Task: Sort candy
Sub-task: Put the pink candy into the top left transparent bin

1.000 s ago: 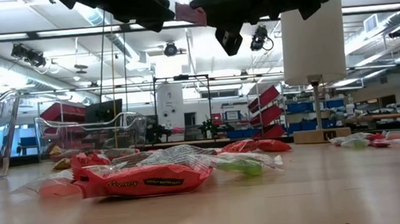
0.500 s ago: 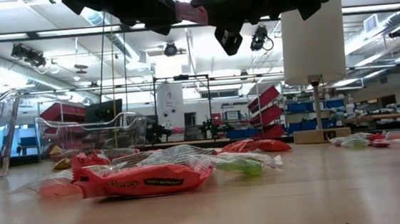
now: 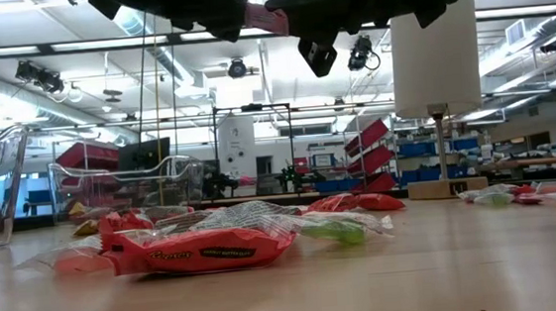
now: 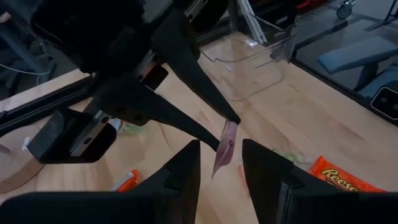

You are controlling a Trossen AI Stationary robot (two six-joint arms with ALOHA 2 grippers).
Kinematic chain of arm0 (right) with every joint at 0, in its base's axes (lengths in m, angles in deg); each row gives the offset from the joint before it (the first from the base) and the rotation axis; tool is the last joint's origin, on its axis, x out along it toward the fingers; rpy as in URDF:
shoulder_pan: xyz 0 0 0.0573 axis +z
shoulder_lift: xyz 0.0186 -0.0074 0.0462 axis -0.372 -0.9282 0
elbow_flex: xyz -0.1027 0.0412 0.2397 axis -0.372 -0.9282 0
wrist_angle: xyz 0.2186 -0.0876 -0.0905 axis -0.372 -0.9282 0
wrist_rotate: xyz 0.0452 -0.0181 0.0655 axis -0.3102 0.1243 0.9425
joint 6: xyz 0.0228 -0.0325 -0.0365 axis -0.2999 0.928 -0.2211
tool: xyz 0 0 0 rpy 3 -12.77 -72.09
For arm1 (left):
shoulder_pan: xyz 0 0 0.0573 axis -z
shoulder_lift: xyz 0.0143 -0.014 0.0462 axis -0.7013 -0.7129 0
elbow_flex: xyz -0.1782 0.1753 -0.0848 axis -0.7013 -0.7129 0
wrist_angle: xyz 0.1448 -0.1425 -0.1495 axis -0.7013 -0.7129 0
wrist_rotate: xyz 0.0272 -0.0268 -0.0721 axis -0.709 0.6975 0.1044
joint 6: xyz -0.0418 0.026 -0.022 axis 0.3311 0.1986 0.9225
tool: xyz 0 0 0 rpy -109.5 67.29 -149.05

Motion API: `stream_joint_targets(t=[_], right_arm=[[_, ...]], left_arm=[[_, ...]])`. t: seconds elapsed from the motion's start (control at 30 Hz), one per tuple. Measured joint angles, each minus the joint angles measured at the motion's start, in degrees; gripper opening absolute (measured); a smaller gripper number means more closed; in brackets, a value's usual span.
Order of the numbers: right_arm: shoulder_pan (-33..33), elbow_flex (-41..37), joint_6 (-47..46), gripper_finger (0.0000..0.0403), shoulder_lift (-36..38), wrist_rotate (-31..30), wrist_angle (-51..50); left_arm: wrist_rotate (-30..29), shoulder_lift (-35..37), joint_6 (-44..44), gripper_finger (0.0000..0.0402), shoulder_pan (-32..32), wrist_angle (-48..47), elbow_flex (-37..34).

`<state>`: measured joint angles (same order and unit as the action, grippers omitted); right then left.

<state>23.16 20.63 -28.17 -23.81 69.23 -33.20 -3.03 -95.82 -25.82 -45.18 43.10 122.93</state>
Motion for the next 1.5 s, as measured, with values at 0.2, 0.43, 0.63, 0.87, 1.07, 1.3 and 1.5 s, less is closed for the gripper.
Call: stream_joint_targets(t=[0.2, 0.43, 0.63, 0.87, 1.07, 1.3, 1.5], right_arm=[[0.00, 0.00, 0.01, 0.0063, 0.00, -0.03, 0.00], [0.00, 0.00, 0.55, 0.0063, 0.00, -0.07, 0.04], [0.00, 0.00, 1.06, 0.0063, 0.00, -0.08, 0.07], [0.00, 0.00, 1.41, 0.0063, 0.00, -0.14, 0.24], [0.00, 0.00, 1.08, 0.0065, 0.00, -0.16, 0.24], [0.00, 0.00, -0.38, 0.0085, 0.00, -0.21, 0.24], [-0.01, -0.02, -1.17, 0.0103, 0.00, -0.14, -1.33]], left_arm=[[0.00, 0.00, -0.26, 0.0122, 0.00, -0.04, 0.00], [0.00, 0.00, -0.26, 0.0121, 0.00, -0.29, 0.00], [0.00, 0.00, -0.26, 0.0100, 0.00, -0.39, 0.00], [0.00, 0.02, -0.25, 0.0047, 0.00, -0.42, 0.00], [0.02, 0.02, -0.18, 0.0005, 0.02, -0.44, 0.00], [0.01, 0.02, 1.06, 0.0003, 0.01, -0.55, 0.00], [-0.02, 0.31, 1.60, 0.0001, 0.00, -1.58, 0.00]])
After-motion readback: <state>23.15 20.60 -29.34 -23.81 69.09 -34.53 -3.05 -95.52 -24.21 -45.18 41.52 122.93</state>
